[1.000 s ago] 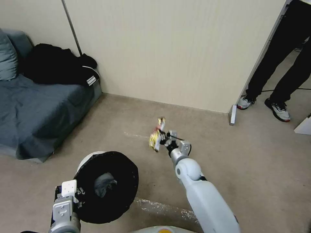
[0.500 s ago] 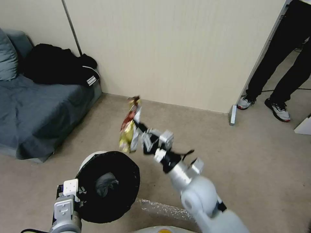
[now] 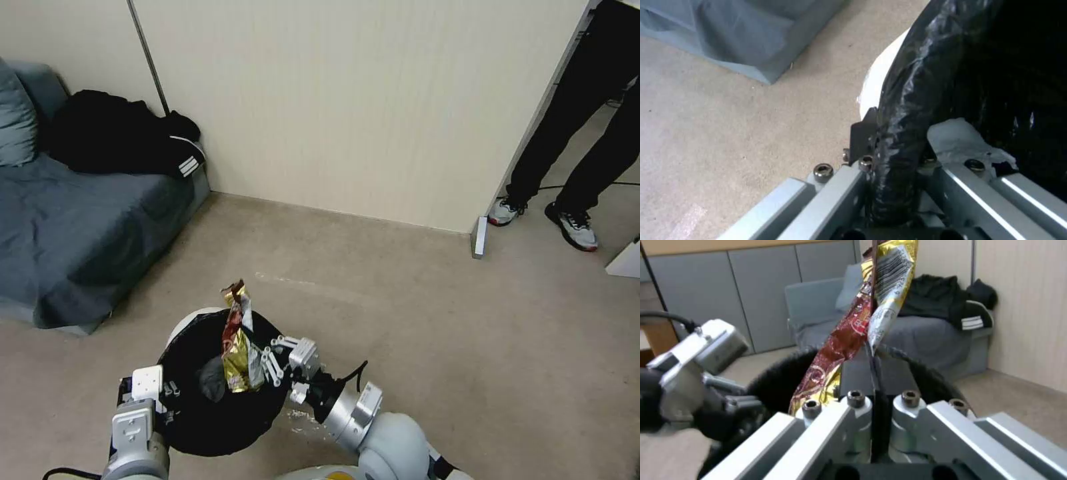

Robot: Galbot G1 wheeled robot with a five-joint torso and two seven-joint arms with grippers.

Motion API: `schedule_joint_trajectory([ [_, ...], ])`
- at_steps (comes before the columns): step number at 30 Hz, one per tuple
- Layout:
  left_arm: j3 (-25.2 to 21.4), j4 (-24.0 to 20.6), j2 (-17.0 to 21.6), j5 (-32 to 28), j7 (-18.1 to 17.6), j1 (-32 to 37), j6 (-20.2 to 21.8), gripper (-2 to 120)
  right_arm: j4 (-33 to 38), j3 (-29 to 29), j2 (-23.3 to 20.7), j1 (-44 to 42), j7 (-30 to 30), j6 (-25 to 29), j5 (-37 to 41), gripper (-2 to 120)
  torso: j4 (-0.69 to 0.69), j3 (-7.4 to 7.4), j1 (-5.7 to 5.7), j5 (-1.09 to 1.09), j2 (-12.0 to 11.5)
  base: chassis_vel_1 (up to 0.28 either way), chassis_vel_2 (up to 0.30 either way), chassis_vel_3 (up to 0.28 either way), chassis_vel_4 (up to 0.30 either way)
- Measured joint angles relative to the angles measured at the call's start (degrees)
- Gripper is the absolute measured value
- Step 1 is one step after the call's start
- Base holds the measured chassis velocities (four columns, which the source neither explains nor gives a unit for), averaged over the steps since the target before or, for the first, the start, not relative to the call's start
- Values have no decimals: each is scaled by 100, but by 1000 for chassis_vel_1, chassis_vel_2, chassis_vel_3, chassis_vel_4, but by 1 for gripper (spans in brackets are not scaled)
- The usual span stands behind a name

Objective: Pick up the trash bin, then pick up the garbage from the floor and place it into the trash bin.

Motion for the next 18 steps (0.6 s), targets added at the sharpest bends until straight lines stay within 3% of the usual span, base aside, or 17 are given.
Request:
schedule_joint_trajectory([
  [11,-9,-37,-6,-21,1,-12,13,0,-232,4,-26,-31,-53,66,-110,0,2,0,0,-1,0,0,0,0,0],
  [18,-14,-56,-3,-41,0,-20,30,0,-325,5,-34,-48,-57,60,-189,25,2,0,0,-2,0,0,0,0,0],
])
